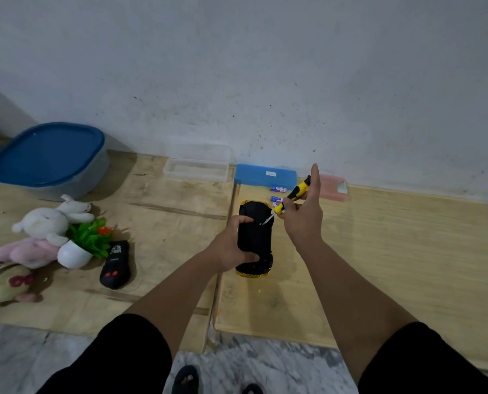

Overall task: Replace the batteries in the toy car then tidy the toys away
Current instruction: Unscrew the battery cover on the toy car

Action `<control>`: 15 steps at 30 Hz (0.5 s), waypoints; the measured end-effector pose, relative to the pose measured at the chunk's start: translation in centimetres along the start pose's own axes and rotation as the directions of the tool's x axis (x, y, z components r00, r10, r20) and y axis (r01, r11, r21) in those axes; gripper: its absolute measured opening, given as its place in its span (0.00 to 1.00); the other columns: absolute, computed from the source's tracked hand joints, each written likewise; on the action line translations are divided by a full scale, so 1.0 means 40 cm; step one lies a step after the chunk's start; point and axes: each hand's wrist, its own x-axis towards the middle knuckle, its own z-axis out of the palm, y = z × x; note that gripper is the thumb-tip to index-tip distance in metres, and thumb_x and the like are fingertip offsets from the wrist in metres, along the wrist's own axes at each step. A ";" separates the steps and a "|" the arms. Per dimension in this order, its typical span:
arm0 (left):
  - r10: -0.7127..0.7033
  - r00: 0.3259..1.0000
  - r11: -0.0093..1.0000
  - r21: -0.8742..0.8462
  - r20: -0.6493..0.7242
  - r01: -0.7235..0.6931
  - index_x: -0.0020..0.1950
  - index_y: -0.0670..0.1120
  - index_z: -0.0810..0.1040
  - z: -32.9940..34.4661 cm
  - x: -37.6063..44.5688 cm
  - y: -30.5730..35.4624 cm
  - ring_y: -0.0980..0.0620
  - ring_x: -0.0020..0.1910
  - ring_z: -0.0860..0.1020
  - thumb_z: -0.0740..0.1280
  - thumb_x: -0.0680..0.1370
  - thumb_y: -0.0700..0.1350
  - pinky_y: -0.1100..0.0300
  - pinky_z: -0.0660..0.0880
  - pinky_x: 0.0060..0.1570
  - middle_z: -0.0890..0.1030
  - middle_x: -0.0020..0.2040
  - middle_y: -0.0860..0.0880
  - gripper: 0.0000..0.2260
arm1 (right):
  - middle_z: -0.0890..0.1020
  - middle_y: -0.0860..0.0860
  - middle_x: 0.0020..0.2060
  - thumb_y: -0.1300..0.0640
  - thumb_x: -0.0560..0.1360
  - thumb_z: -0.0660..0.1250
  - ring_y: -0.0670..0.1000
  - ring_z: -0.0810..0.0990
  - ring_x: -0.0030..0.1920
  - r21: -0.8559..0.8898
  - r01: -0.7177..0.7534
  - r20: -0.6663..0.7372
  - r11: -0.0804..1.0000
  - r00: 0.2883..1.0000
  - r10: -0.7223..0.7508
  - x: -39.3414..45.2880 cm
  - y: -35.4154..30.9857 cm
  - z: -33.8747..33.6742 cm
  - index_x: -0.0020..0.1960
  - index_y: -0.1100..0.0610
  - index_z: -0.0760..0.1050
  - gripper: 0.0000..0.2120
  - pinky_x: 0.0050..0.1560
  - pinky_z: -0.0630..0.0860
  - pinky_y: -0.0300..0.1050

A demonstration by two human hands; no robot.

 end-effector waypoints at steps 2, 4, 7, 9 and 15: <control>-0.001 1.000 1.000 -0.004 0.003 0.001 0.69 0.52 0.61 0.001 0.000 0.001 0.50 0.58 0.73 0.76 0.68 0.39 0.59 0.76 0.51 0.72 0.59 0.50 0.36 | 0.71 0.51 0.63 0.68 0.75 0.65 0.51 0.82 0.44 0.001 0.002 0.000 1.000 1.000 -0.002 0.002 -0.002 0.000 0.74 0.38 0.47 0.42 0.51 0.80 0.55; -0.006 1.000 1.000 -0.014 0.009 0.006 0.68 0.52 0.61 0.002 0.001 0.000 0.50 0.59 0.73 0.76 0.68 0.39 0.58 0.77 0.52 0.73 0.60 0.50 0.35 | 0.70 0.48 0.59 0.68 0.75 0.65 0.52 0.82 0.43 0.004 -0.003 -0.005 1.000 1.000 0.003 0.005 -0.005 0.001 0.74 0.38 0.47 0.42 0.51 0.80 0.55; -0.004 1.000 1.000 -0.011 0.016 0.004 0.68 0.52 0.61 0.003 0.001 -0.001 0.49 0.61 0.73 0.76 0.68 0.39 0.55 0.77 0.55 0.72 0.62 0.49 0.36 | 0.70 0.47 0.55 0.68 0.75 0.64 0.52 0.82 0.43 -0.006 -0.005 -0.004 1.000 1.000 0.005 0.005 -0.007 0.002 0.74 0.38 0.47 0.41 0.51 0.80 0.55; -0.003 1.000 1.000 -0.014 0.020 0.003 0.68 0.52 0.61 0.003 0.002 0.000 0.49 0.61 0.73 0.77 0.68 0.39 0.53 0.77 0.56 0.72 0.63 0.48 0.36 | 0.70 0.47 0.56 0.68 0.75 0.64 0.53 0.82 0.43 -0.004 -0.004 0.002 1.000 1.000 0.004 0.004 -0.006 0.004 0.74 0.37 0.47 0.41 0.51 0.80 0.55; -0.023 0.999 0.999 -0.035 0.033 0.024 0.67 0.54 0.62 -0.004 0.004 0.001 0.48 0.61 0.73 0.77 0.67 0.39 0.51 0.78 0.55 0.73 0.62 0.48 0.35 | 0.73 0.50 0.62 0.68 0.75 0.64 0.53 0.81 0.45 -0.007 0.025 0.014 1.000 1.000 -0.025 0.004 -0.004 0.008 0.74 0.37 0.48 0.41 0.51 0.80 0.55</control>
